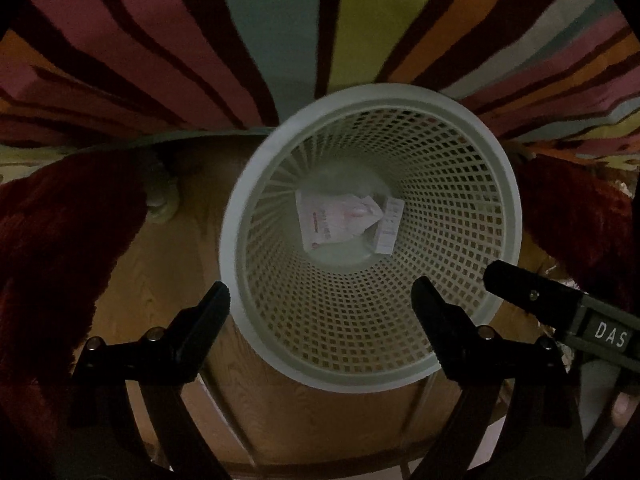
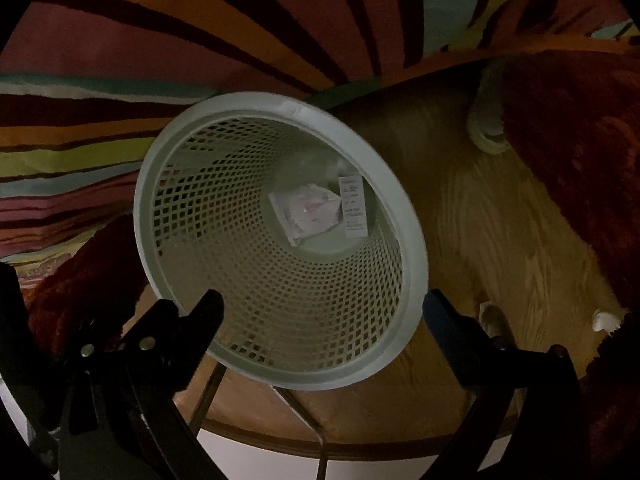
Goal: Collect trash
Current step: 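Open both tools to drop the bag and box into the wastebasket, then move both tools back toward the remaining trash on the bed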
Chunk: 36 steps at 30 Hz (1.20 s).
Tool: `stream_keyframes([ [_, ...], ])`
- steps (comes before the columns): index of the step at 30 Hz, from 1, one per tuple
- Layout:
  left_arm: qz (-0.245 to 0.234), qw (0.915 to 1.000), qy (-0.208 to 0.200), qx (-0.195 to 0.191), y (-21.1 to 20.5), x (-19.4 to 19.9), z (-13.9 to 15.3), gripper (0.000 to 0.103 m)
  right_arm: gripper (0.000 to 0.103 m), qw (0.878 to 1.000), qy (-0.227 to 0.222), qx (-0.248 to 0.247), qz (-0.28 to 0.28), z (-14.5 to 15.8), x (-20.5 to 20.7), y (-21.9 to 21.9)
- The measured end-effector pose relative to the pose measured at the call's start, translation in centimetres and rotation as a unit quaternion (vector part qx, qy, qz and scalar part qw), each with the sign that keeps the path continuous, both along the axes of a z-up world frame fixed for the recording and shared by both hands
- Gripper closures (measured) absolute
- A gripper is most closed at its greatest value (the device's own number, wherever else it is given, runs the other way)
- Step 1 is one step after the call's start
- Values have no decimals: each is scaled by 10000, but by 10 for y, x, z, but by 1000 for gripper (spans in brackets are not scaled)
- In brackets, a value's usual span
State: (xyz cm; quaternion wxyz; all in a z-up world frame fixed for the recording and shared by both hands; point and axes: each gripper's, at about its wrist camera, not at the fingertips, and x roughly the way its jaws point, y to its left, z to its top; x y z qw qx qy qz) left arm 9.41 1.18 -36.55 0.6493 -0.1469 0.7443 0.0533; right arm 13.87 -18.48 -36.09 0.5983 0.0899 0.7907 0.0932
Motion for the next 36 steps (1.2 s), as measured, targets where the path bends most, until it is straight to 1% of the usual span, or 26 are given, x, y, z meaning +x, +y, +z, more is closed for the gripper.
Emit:
stream_keyframes([
  [6, -1, 9998, -143, 103, -3, -6, 7, 14, 7, 9998, -164, -7, 103, 12, -2, 4],
  [12, 39, 9989, -426, 206, -1, -10, 25, 14, 7, 9981, -569, 32, 225, 35, -4, 6],
  [15, 73, 9977, -618, 277, 3, -10, 38, 14, 7, 9962, -822, 49, 273, 48, -5, 7],
  [19, 162, 9940, -1042, 294, 7, -14, 65, 14, 7, 9924, -1194, 25, 290, 72, -4, 6],
  [21, 209, 9916, -1251, 247, 8, -15, 80, 14, 7, 9892, -1438, 165, 247, 88, -4, 2],
  [24, 192, 9858, -1648, 263, 9, -16, 103, 14, 7, 9839, -1747, 294, 228, 110, -2, 1],
  [27, 27, 9764, -2121, 410, 5, -16, 129, 14, 7, 9752, -2161, 376, 283, 137, -2, -2],
  [30, -273, 9641, -2540, 724, -2, -14, 154, 14, 7, 9637, -2613, 386, 380, 161, -4, -2],
  [31, -424, 9575, -2714, 881, -6, -14, 163, 14, 7, 9582, -2807, 352, 427, 170, -3, -2],
  [34, -693, 9445, -3008, 1124, -12, -14, 180, 14, 7, 9427, -3277, 330, 527, 195, -1, -2],
  [36, -846, 9364, -3188, 1199, -16, -13, 192, 14, 7, 9339, -3514, 343, 562, 209, 1, -3],
])
